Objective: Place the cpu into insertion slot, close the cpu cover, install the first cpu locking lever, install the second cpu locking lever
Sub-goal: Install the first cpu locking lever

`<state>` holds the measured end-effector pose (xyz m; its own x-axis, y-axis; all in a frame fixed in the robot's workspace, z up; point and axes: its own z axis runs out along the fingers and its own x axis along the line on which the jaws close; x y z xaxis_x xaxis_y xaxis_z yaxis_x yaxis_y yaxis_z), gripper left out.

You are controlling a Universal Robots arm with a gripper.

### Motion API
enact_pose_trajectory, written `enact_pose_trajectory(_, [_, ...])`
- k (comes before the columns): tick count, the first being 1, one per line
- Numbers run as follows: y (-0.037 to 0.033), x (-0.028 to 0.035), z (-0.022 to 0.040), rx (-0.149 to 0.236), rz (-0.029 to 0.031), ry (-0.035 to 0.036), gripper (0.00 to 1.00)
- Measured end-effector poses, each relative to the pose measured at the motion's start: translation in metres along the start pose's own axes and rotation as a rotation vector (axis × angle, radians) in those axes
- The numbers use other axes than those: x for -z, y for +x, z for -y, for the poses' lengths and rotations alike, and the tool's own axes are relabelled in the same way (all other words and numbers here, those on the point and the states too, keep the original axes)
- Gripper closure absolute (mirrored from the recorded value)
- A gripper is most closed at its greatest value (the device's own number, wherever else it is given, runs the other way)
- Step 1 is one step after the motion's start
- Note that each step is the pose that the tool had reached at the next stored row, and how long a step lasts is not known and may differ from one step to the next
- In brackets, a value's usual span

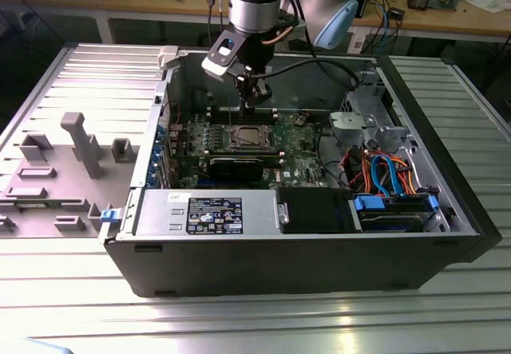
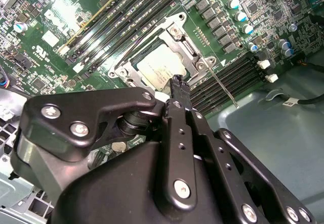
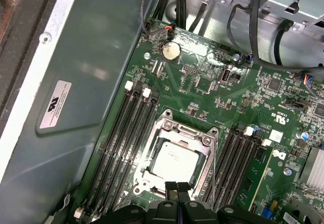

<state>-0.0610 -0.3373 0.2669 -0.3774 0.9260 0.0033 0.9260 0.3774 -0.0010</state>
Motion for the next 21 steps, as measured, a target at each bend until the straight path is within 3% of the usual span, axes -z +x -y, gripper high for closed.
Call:
enact_pose_trajectory(4, [0.0, 0.0, 0.0, 0.021, 0.0, 0.0001, 0.89])
enact_pose_trajectory(21, [0.0, 0.0, 0.0, 0.044, 0.0001, 0.0002, 0.89])
